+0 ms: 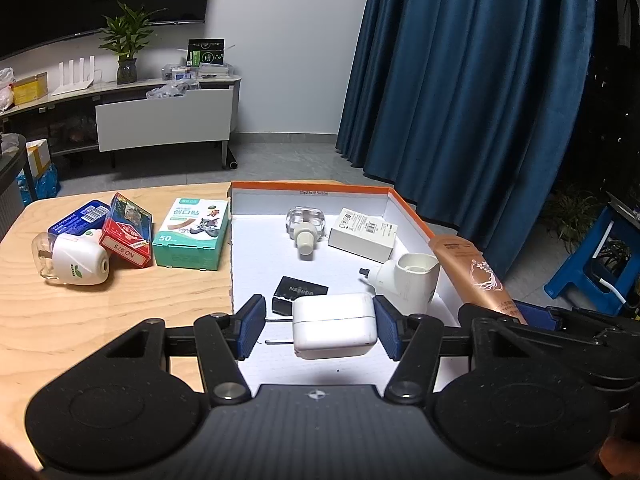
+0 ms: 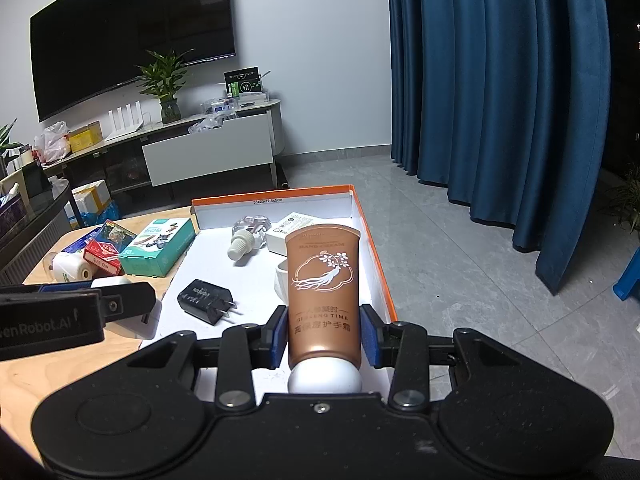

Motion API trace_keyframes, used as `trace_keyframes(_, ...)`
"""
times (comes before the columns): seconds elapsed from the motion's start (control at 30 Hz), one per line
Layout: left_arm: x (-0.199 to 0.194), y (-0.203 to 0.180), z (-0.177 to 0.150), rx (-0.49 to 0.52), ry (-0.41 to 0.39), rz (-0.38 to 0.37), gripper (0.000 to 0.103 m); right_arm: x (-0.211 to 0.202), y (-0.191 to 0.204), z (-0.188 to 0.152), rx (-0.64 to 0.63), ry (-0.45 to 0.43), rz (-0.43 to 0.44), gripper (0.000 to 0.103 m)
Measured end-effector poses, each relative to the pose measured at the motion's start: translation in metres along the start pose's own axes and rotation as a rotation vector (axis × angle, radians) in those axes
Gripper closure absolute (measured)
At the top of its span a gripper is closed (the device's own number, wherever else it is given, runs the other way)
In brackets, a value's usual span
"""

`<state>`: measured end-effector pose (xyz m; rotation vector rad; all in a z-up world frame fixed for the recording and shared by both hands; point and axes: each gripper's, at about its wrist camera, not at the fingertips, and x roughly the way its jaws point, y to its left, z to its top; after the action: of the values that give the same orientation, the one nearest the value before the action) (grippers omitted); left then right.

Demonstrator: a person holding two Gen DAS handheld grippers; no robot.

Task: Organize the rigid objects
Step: 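Hold the white adapter with the left tool while the right tool holds the brown tube above the box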

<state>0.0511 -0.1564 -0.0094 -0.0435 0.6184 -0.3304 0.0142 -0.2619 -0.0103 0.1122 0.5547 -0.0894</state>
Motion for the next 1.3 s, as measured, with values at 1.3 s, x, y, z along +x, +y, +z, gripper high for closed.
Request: trace_keyframes(1.3, 0.010, -0.004, -0.005, 0.003, 0.033, -0.004, 0.044, 0.010, -0.001, -0.011, 0.010, 0.024, -0.004, 0.057)
